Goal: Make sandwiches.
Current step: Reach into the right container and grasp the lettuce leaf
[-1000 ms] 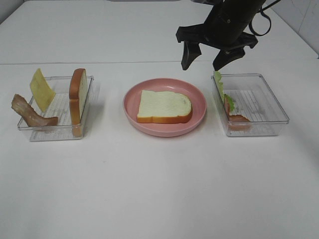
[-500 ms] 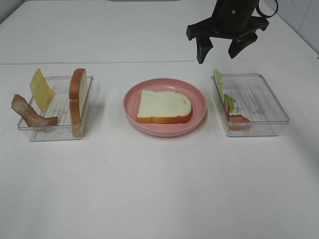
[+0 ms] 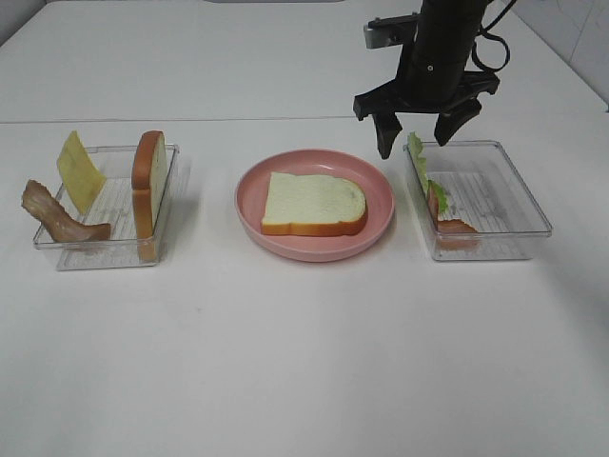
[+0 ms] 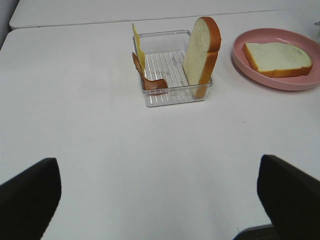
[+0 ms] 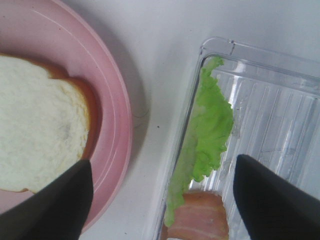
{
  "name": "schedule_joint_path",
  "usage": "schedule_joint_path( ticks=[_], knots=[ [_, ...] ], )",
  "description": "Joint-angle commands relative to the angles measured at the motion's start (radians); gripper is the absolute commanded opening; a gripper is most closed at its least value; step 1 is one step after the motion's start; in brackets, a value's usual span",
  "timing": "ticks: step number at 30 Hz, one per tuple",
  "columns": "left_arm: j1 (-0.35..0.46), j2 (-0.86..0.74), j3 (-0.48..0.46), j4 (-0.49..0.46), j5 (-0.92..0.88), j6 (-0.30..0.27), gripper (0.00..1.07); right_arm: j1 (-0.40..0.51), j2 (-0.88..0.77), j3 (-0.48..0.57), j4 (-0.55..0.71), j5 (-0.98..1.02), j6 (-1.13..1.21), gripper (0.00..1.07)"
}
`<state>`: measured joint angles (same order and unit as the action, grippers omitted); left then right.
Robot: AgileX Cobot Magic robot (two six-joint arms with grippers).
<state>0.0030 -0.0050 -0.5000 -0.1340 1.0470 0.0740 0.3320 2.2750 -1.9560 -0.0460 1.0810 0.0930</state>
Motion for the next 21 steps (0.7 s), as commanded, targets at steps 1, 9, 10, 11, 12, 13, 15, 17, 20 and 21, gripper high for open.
schedule_joint_path(
  ticks=[1, 9, 10, 11, 12, 13, 15, 17, 20, 21],
  knots=[
    [-0.004, -0.016, 0.001, 0.002, -0.012, -0.002, 1.00, -0.004, 0.012, -0.004, -0.014, -0.003, 0.020, 0.75],
    [-0.004, -0.016, 0.001, 0.002, -0.012, -0.002, 1.00, -0.015, 0.043, -0.004, 0.008, -0.003, 0.031, 0.74],
    [-0.004, -0.016, 0.001, 0.002, -0.012, -0.002, 1.00, -0.015, 0.046, -0.004, 0.008, -0.003, 0.037, 0.72],
    [-0.004, -0.016, 0.001, 0.002, -0.012, -0.002, 1.00, -0.015, 0.046, -0.004, 0.008, -0.003, 0.040, 0.70],
    [-0.004, -0.016, 0.001, 0.002, -0.012, -0.002, 1.00, -0.015, 0.046, -0.004, 0.008, -0.003, 0.040, 0.70],
    [-0.004, -0.016, 0.001, 0.002, -0.012, -0.002, 1.00, -0.015, 0.047, -0.004, 0.008, -0.003, 0.050, 0.66],
    [-0.004, -0.016, 0.001, 0.002, -0.012, -0.002, 1.00, -0.015, 0.047, -0.004, 0.008, -0.003, 0.054, 0.64],
    [-0.004, -0.016, 0.001, 0.002, -0.012, -0.002, 1.00, -0.015, 0.049, -0.004, 0.004, -0.003, 0.055, 0.58],
    [-0.004, -0.016, 0.001, 0.002, -0.012, -0.002, 1.00, -0.015, 0.052, -0.004, 0.001, 0.004, 0.055, 0.54],
    [-0.004, -0.016, 0.001, 0.002, -0.012, -0.002, 1.00, -0.015, 0.053, -0.004, 0.001, 0.005, 0.055, 0.52]
  ],
)
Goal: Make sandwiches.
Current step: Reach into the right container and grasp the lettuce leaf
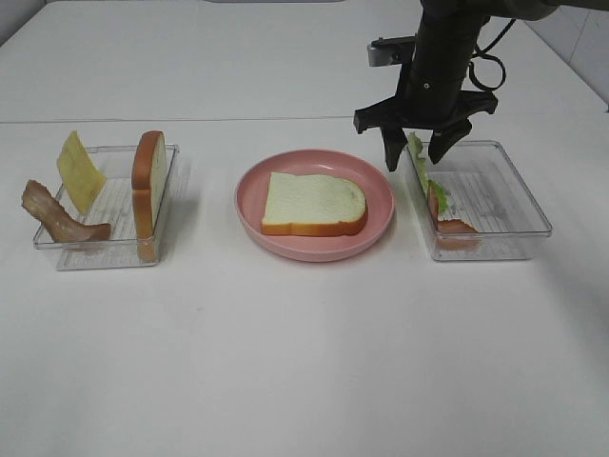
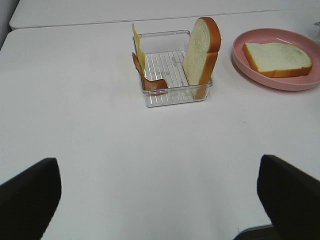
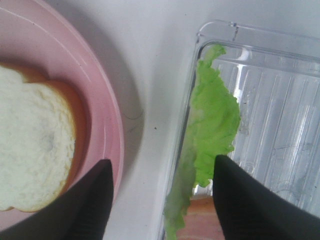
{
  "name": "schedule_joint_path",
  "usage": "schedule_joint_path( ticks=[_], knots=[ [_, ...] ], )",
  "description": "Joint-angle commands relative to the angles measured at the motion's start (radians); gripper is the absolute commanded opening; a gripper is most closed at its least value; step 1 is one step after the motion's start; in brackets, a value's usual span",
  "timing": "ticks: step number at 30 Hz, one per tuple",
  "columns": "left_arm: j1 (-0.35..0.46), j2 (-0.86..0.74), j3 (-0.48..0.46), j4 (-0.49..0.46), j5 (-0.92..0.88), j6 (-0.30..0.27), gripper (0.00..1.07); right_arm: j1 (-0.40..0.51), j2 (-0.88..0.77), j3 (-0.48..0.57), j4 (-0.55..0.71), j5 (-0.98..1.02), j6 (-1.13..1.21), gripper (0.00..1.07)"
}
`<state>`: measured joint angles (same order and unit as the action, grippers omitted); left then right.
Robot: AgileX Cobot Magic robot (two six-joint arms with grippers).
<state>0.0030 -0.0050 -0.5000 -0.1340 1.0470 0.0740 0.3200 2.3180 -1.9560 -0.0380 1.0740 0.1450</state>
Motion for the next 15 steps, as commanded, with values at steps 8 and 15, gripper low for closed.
schedule_joint_path(
  ticks=[8, 15],
  knots=[
    [-0.004, -0.016, 0.001, 0.002, -0.012, -0.002, 1.00, -0.003, 0.011, -0.004, -0.032, 0.010, 0.004, 0.20],
    [-0.004, -0.016, 0.001, 0.002, -0.012, -0.002, 1.00, -0.003, 0.011, -0.004, -0.041, 0.011, -0.001, 0.00]
  ],
)
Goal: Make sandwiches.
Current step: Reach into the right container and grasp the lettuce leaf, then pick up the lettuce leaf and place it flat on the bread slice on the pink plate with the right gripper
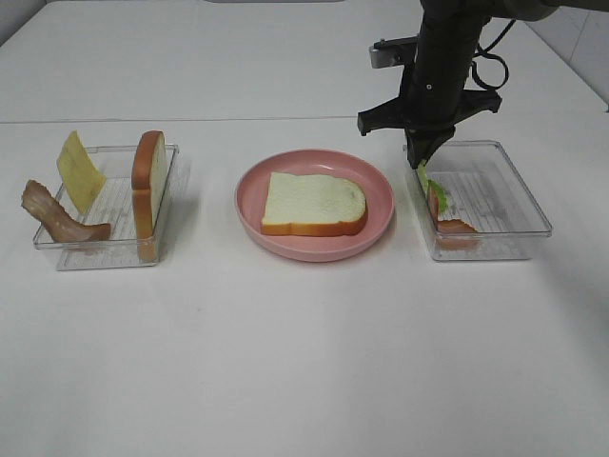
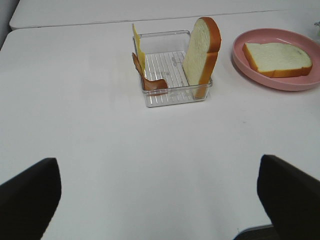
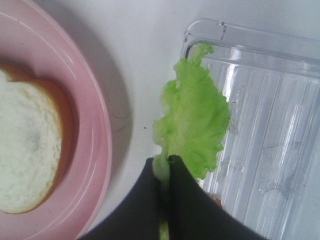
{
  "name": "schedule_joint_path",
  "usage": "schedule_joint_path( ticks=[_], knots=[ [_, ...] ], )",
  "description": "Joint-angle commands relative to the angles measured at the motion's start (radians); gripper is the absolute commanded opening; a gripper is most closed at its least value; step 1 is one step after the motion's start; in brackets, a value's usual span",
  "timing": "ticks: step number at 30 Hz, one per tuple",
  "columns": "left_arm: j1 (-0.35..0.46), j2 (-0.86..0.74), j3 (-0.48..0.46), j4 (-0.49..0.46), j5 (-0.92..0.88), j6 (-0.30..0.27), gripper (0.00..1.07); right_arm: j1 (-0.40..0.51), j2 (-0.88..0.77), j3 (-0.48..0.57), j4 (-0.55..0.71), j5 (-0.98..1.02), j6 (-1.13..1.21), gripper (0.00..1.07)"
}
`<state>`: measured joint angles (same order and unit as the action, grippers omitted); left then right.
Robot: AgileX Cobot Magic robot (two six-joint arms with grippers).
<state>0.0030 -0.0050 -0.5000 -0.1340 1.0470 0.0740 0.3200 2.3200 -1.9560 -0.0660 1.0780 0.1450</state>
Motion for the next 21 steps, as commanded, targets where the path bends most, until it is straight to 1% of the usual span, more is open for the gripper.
schedule_joint_path(
  ticks=[1, 9, 11, 13, 14, 17, 19, 20, 21],
  knots=[
    [-0.004, -0.016, 0.001, 0.002, -0.012, -0.002, 1.00, -0.003, 0.009, -0.004, -0.013, 0.007, -0.001, 0.00],
    [-0.004, -0.016, 0.001, 0.002, -0.012, -0.002, 1.00, -0.003, -0.043, -0.005, 0.014, 0.017, -0.001, 0.00],
    [-0.004, -0.016, 0.001, 0.002, -0.012, -0.002, 1.00, -0.002, -0.103, -0.005, 0.045, 0.004, -0.001, 0.00],
    [-0.004, -0.016, 0.001, 0.002, -0.012, -0.002, 1.00, -0.002, -0.120, -0.005, 0.055, -0.004, -0.001, 0.00],
    [-0.004, -0.016, 0.001, 0.002, -0.012, -0.002, 1.00, -0.001, -0.151, -0.005, 0.089, -0.015, -0.002, 0.00],
    [-0.004, -0.016, 0.001, 0.002, -0.012, -0.002, 1.00, 0.000, -0.165, -0.005, 0.113, -0.022, -0.008, 0.00],
    [-0.004, -0.016, 0.001, 0.002, -0.012, -0.002, 1.00, 0.001, -0.193, -0.004, 0.238, -0.058, -0.048, 0.00],
    [-0.004, -0.016, 0.001, 0.002, -0.012, -0.002, 1.00, 0.001, -0.193, -0.004, 0.238, -0.058, -0.048, 0.00],
    [-0.004, -0.016, 0.001, 0.002, -0.012, -0.002, 1.00, 0.001, -0.201, -0.004, 0.393, -0.080, -0.113, 0.00]
  ],
)
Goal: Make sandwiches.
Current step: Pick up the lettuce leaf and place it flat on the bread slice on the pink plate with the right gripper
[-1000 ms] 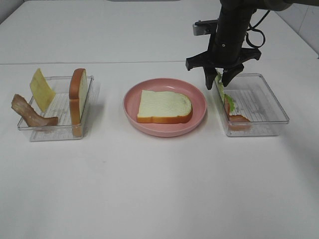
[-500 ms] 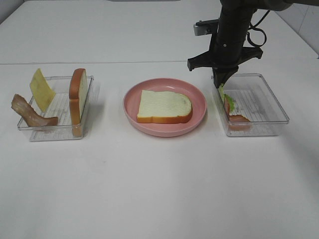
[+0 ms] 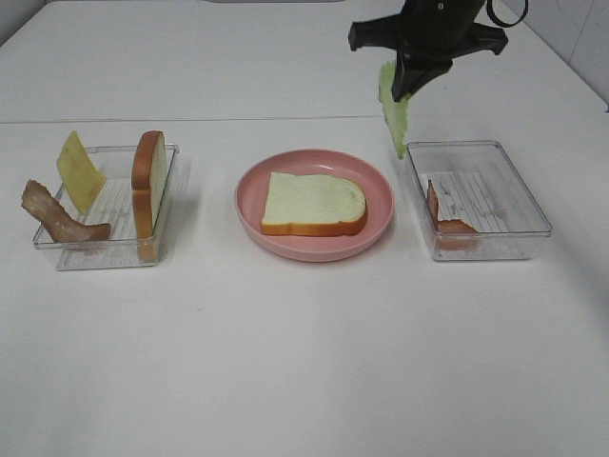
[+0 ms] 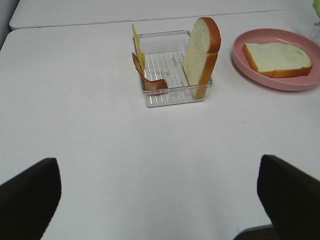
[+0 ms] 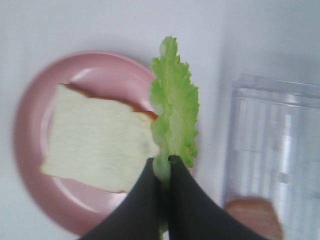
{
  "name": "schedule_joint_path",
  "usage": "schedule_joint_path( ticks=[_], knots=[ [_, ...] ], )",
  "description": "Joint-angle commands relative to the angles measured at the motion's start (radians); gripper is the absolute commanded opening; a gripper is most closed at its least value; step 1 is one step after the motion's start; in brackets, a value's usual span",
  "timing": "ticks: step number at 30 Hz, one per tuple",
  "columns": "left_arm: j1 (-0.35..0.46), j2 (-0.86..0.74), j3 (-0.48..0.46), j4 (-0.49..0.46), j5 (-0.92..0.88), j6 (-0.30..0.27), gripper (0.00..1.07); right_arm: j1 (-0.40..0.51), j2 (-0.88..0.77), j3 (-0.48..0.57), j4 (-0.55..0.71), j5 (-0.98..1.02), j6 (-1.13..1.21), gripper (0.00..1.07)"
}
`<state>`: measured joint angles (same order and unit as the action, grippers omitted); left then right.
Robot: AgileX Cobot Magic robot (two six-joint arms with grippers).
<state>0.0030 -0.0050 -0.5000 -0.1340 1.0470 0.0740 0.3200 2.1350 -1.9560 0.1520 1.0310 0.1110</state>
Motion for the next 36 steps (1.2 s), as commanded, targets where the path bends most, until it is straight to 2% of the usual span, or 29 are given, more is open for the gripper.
schedule_joint_path(
  ticks=[1, 2, 4, 5, 7, 8, 10, 13, 21, 28, 31, 32, 33, 35, 36],
  knots=[
    [-0.004, -0.016, 0.001, 0.002, -0.012, -0.002, 1.00, 0.001, -0.016, -0.004, 0.257, -0.036, -0.111, 0.00],
    [-0.004, -0.016, 0.001, 0.002, -0.012, -0.002, 1.00, 0.001, -0.016, -0.004, 0.257, -0.036, -0.111, 0.00],
    [-0.004, -0.016, 0.001, 0.002, -0.012, -0.002, 1.00, 0.002, -0.016, 0.033, 0.515, -0.043, -0.227, 0.00],
    [-0.004, -0.016, 0.001, 0.002, -0.012, -0.002, 1.00, 0.002, -0.016, 0.033, 0.515, -0.043, -0.227, 0.00],
    [-0.004, -0.016, 0.001, 0.002, -0.012, -0.002, 1.00, 0.002, -0.016, 0.102, 0.624, -0.063, -0.299, 0.00],
    [-0.004, -0.016, 0.001, 0.002, -0.012, -0.002, 1.00, 0.002, -0.016, 0.102, 0.624, -0.063, -0.299, 0.00],
    [-0.004, -0.016, 0.001, 0.002, -0.012, -0.002, 1.00, 0.002, -0.006, 0.170, 0.674, -0.093, -0.346, 0.00],
    [-0.004, -0.016, 0.001, 0.002, -0.012, -0.002, 1.00, 0.003, 0.022, 0.191, 0.691, -0.097, -0.358, 0.00],
    [-0.004, -0.016, 0.001, 0.002, -0.012, -0.002, 1.00, 0.023, 0.116, 0.191, 0.816, -0.119, -0.414, 0.00],
    [-0.004, -0.016, 0.001, 0.002, -0.012, -0.002, 1.00, 0.023, 0.161, 0.190, 0.785, -0.152, -0.409, 0.00],
    [-0.004, -0.016, 0.001, 0.002, -0.012, -0.002, 1.00, 0.021, 0.163, 0.188, 0.710, -0.186, -0.383, 0.00],
    [-0.004, -0.016, 0.001, 0.002, -0.012, -0.002, 1.00, 0.021, 0.163, 0.182, 0.631, -0.199, -0.351, 0.00],
    [-0.004, -0.016, 0.001, 0.002, -0.012, -0.002, 1.00, 0.021, 0.163, 0.182, 0.631, -0.199, -0.351, 0.00],
    [-0.004, -0.016, 0.001, 0.002, -0.012, -0.002, 1.00, 0.021, 0.163, 0.163, 0.500, -0.200, -0.280, 0.00],
    [-0.004, -0.016, 0.001, 0.002, -0.012, -0.002, 1.00, 0.021, 0.163, 0.163, 0.500, -0.200, -0.280, 0.00]
  ],
)
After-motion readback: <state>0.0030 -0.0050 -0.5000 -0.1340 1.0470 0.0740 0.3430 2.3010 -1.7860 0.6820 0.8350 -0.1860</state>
